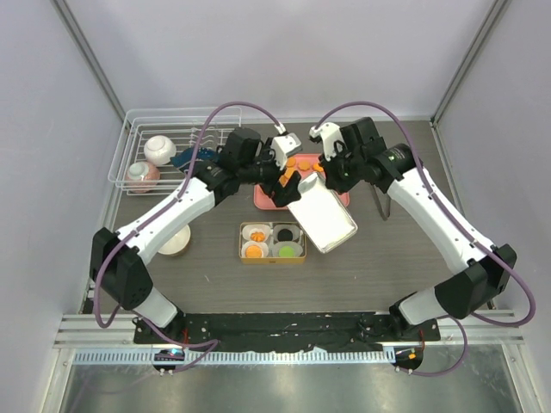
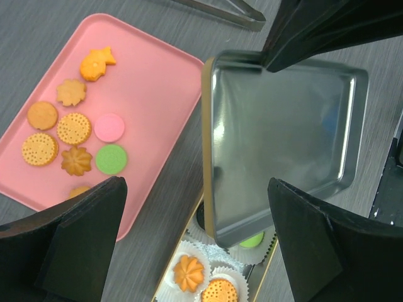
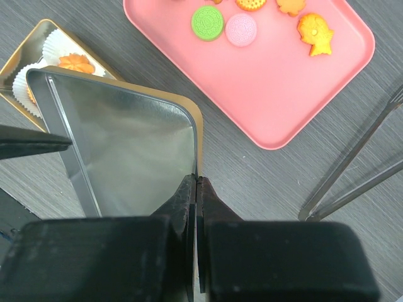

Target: Pack the cookies

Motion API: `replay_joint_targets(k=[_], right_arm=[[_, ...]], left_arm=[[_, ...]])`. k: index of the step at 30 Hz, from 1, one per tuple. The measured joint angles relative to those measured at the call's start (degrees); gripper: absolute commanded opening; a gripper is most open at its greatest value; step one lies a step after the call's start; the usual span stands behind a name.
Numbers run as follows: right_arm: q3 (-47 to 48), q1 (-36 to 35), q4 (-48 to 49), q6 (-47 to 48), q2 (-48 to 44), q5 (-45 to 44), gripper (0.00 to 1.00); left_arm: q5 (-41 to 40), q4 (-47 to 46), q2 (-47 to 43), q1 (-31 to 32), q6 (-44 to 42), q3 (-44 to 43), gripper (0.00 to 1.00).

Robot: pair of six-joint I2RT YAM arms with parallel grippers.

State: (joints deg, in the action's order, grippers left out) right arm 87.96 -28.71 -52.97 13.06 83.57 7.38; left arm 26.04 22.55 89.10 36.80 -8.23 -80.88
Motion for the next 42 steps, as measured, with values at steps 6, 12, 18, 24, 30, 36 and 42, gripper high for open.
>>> replay_joint_targets(k=[6, 12, 18, 24, 30, 36, 42], right_arm=[[0.7, -0.5, 0.2, -0.3, -1.9, 0.2, 0.01], [0.6, -0.8, 0.2, -0.4, -2.9, 0.7, 0.01], [-0.5, -0.8, 1.3, -0.4, -4.5, 1.1, 0.01], [-2.2, -0.8, 2.3, -0.3, -5.5, 1.5, 0.01], [-3.7, -0.8, 2.6, -0.2, -5.6, 1.5, 0.01], [-3.8, -0.8, 3.2, -0.2, -5.7, 1.6, 0.02], [-4.3, -0.8, 3.2, 0.1, -6.3, 1.8, 0.08]], left_arm=[[0.4, 0.2, 1.1, 0.0, 0.0, 0.0, 0.98], [4.2, 2.3, 3.5, 0.0, 0.0, -2.1, 0.88], [11.8, 9.2, 9.9, 0.0, -0.4, -10.6, 0.76], [15.7, 12.7, 10.6, 0.0, -1.1, -11.6, 0.68], [16.7, 14.3, 10.6, 0.0, -1.2, -11.6, 0.57], [17.3, 14.6, 10.6, 0.0, -1.1, -11.6, 0.31], [17.4, 14.6, 10.6, -0.1, -0.8, -11.6, 0.24]])
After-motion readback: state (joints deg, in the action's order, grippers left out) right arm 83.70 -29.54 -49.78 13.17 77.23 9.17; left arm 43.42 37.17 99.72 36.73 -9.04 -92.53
